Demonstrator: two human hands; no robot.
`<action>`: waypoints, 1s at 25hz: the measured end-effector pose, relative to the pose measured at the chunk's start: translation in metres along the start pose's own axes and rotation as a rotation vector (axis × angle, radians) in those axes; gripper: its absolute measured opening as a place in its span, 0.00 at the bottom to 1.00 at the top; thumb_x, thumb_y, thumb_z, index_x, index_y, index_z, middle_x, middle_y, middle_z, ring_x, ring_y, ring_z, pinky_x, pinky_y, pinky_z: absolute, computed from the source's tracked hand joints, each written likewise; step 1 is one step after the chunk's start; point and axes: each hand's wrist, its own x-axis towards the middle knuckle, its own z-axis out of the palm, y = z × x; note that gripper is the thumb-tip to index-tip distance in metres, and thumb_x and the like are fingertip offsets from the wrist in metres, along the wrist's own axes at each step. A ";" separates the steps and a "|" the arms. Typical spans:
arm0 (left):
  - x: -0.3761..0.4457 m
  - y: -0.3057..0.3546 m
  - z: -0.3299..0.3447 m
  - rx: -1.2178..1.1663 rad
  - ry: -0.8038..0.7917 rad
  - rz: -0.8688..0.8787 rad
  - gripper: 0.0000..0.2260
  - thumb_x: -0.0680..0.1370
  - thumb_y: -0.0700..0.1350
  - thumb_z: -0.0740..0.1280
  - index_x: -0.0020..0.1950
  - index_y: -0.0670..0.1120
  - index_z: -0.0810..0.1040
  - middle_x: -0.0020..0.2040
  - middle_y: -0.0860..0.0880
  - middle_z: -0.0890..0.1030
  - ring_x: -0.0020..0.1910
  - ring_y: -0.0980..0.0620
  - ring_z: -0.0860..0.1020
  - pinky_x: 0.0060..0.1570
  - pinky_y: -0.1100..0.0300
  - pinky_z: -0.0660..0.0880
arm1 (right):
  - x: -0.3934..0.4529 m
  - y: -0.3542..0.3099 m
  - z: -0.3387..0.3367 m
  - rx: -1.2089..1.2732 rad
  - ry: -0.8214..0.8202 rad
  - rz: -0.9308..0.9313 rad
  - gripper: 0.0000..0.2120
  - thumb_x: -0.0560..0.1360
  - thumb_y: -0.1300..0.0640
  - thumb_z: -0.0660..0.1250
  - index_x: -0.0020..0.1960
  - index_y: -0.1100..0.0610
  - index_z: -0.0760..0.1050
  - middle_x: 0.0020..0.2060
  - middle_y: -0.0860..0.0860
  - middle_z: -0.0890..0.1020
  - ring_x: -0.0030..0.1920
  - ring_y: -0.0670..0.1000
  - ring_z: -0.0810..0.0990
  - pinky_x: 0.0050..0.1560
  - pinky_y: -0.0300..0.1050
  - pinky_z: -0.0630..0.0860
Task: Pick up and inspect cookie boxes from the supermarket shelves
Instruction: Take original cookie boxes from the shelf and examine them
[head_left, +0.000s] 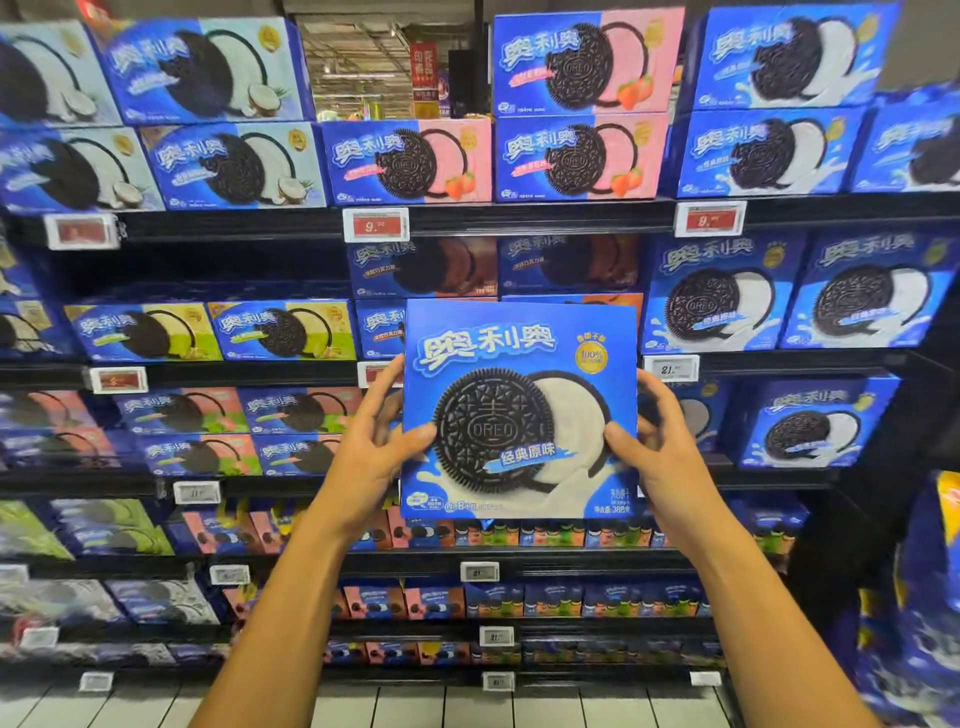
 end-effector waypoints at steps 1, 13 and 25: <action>-0.001 0.000 0.000 0.009 -0.002 0.008 0.32 0.71 0.38 0.70 0.70 0.62 0.69 0.65 0.56 0.79 0.61 0.52 0.80 0.50 0.55 0.81 | 0.000 0.001 0.000 -0.013 0.000 -0.014 0.25 0.79 0.67 0.64 0.66 0.41 0.68 0.54 0.35 0.84 0.51 0.42 0.84 0.45 0.37 0.81; 0.004 0.006 -0.020 0.274 0.026 0.120 0.36 0.70 0.36 0.75 0.65 0.71 0.70 0.67 0.54 0.78 0.64 0.53 0.78 0.55 0.58 0.79 | 0.007 -0.004 -0.014 -0.206 -0.104 0.004 0.28 0.73 0.63 0.74 0.70 0.47 0.74 0.61 0.43 0.83 0.62 0.44 0.81 0.59 0.42 0.79; 0.020 0.013 -0.007 0.680 0.127 0.288 0.25 0.72 0.33 0.74 0.53 0.65 0.78 0.51 0.73 0.80 0.52 0.72 0.78 0.45 0.79 0.71 | 0.019 -0.014 -0.016 -0.480 -0.057 -0.260 0.25 0.71 0.64 0.76 0.58 0.38 0.76 0.54 0.32 0.82 0.52 0.33 0.79 0.45 0.25 0.73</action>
